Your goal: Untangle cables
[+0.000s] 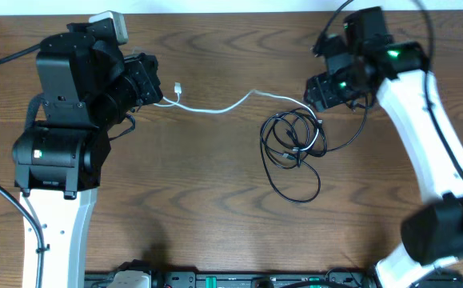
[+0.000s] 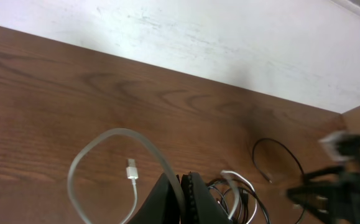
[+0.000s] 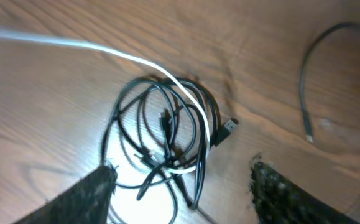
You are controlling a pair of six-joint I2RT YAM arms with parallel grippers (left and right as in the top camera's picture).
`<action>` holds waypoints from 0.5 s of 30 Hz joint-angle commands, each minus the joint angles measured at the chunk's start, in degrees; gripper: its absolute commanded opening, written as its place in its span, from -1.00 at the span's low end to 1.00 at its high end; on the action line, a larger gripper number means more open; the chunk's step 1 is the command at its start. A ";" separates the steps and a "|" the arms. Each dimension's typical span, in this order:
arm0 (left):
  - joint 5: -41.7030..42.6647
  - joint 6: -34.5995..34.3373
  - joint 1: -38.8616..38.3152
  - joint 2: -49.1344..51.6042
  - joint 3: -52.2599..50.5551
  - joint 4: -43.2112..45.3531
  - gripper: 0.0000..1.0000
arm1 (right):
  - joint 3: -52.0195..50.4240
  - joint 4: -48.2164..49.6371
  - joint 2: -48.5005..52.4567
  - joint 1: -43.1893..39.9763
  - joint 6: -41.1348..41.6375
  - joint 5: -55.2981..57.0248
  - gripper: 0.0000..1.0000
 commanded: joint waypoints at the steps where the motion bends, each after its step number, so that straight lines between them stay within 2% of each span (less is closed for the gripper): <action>1: 0.85 1.18 0.22 -0.04 0.85 0.02 -0.85 | -0.55 -0.07 6.25 -0.09 -6.27 -0.26 0.42; 9: 0.83 1.18 0.22 0.00 0.85 0.09 -0.85 | -0.55 8.98 18.38 0.02 -8.63 -2.43 0.44; 12: 0.83 1.18 0.22 0.07 0.85 0.07 -0.85 | -0.55 14.40 21.73 0.00 -6.36 -2.40 0.35; 13: 0.83 1.18 0.22 0.09 0.85 0.07 -0.85 | -0.55 15.82 22.40 0.00 -5.40 -2.38 0.21; 15: 0.85 1.18 0.22 0.11 0.85 0.07 -0.85 | -0.52 18.21 23.02 -0.15 -3.15 -2.38 -0.44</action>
